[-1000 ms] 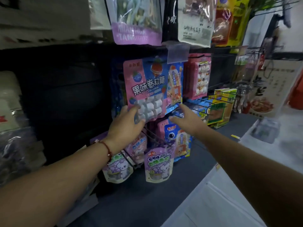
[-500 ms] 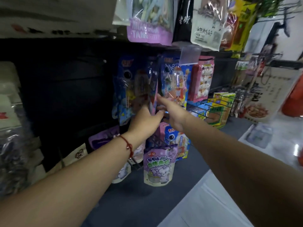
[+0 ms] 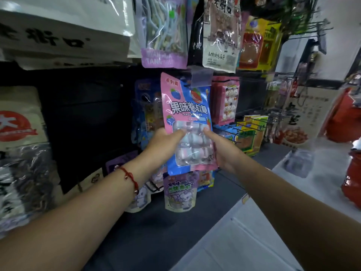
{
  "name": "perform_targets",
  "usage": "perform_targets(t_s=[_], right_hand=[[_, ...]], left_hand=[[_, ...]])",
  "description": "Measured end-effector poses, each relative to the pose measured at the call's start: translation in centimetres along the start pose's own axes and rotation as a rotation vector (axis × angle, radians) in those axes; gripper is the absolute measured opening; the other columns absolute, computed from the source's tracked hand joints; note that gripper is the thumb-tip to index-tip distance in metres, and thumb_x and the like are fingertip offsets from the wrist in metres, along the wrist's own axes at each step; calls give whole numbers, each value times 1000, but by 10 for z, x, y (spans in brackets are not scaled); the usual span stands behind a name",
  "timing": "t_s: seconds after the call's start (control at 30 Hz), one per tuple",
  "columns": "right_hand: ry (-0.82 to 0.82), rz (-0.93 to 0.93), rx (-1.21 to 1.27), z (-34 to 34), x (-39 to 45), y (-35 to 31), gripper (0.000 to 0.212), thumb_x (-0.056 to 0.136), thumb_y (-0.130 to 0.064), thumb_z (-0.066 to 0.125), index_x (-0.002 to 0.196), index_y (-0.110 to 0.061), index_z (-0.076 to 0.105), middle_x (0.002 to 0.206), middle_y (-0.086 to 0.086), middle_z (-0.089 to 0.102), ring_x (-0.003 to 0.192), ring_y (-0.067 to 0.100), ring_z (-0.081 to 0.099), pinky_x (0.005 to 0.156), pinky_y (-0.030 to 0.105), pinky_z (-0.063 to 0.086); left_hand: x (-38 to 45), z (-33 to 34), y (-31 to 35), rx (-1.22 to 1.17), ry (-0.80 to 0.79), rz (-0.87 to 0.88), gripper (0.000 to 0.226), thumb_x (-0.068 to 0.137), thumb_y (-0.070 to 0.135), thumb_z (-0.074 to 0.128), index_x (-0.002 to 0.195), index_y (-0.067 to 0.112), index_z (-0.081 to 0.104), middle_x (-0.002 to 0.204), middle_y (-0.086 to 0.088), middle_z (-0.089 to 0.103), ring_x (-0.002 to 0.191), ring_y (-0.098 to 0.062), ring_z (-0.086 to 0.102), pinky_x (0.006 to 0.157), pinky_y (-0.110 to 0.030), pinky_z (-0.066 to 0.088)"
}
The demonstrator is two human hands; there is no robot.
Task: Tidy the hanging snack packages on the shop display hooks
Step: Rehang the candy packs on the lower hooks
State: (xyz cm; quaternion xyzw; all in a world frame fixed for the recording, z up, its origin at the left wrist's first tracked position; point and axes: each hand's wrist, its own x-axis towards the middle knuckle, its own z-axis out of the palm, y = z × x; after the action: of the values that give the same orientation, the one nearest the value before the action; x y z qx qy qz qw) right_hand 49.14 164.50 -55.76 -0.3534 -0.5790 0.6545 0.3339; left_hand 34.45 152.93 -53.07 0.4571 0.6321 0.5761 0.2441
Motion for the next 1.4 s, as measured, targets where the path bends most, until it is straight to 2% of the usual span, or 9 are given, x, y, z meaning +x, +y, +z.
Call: perform_targets(t_s=[0.1, 0.27, 0.5, 0.63, 0.73, 0.83, 1.07, 1.23, 1.4], right_hand=[[5, -37, 51, -15, -8, -4, 54, 86, -48, 71, 127, -13, 65, 117, 15, 72, 106, 35, 70, 95, 57, 53], [-24, -114, 42, -36, -18, -12, 35, 94, -35, 66, 118, -10, 68, 113, 16, 73, 100, 33, 72, 83, 46, 59], [20, -152, 20, -47, -20, -17, 44, 85, -41, 73, 119, -15, 68, 115, 11, 74, 108, 35, 69, 96, 58, 51], [-5, -160, 12, -49, -22, -17, 34, 87, -41, 72, 112, -17, 71, 112, 8, 75, 105, 31, 70, 94, 51, 52], [-19, -183, 61, -47, -25, -25, 22, 92, -30, 68, 102, -11, 70, 101, 11, 76, 92, 30, 73, 77, 42, 58], [-42, -194, 65, -48, -26, -29, 45, 92, -32, 67, 126, -3, 63, 118, 18, 71, 106, 37, 69, 84, 47, 59], [-30, -179, 77, -64, -29, -13, 50, 88, -30, 69, 129, -3, 60, 122, 22, 68, 107, 40, 68, 82, 50, 58], [38, -85, 93, -71, -33, 25, 16, 90, -22, 69, 101, -13, 65, 94, 12, 75, 76, 29, 74, 63, 43, 60], [40, 22, 12, -81, -43, 71, 53, 75, -27, 76, 120, -3, 59, 113, 24, 71, 97, 43, 69, 81, 62, 56]], left_hand=[[-6, 8, 6, -31, -36, 40, 27, 95, 22, 57, 68, 19, 57, 49, 17, 49, 47, -3, 47, 45, -16, 34], [-8, 22, -2, -166, -101, 42, 20, 97, 25, 59, 81, 19, 68, 73, 8, 66, 64, -6, 62, 61, -19, 49], [-14, 28, 6, -180, -139, 77, 18, 99, 27, 57, 90, 18, 69, 78, 8, 71, 62, 0, 66, 53, -11, 49], [-22, 28, 12, -183, -170, 80, 24, 101, 26, 55, 78, 20, 62, 46, 19, 52, 41, 3, 50, 45, -11, 40], [-21, 26, 22, -190, -158, 105, 21, 96, 31, 61, 86, 14, 68, 70, 6, 68, 65, -17, 70, 68, -30, 58], [-22, 25, 32, -226, -150, 106, 30, 88, 36, 63, 102, 11, 70, 102, -18, 73, 94, -38, 71, 90, -54, 55], [-16, 35, 18, -188, -228, -7, 8, 94, 23, 64, 92, 18, 68, 65, 13, 69, 60, -2, 66, 59, -17, 51], [-21, 43, -18, -207, -200, -105, 11, 92, 19, 68, 102, 19, 75, 97, -1, 78, 93, -22, 73, 87, -38, 58], [-29, 50, -51, -310, -82, -112, 8, 93, 17, 68, 100, 19, 72, 91, 3, 78, 76, -11, 72, 66, -23, 56]])
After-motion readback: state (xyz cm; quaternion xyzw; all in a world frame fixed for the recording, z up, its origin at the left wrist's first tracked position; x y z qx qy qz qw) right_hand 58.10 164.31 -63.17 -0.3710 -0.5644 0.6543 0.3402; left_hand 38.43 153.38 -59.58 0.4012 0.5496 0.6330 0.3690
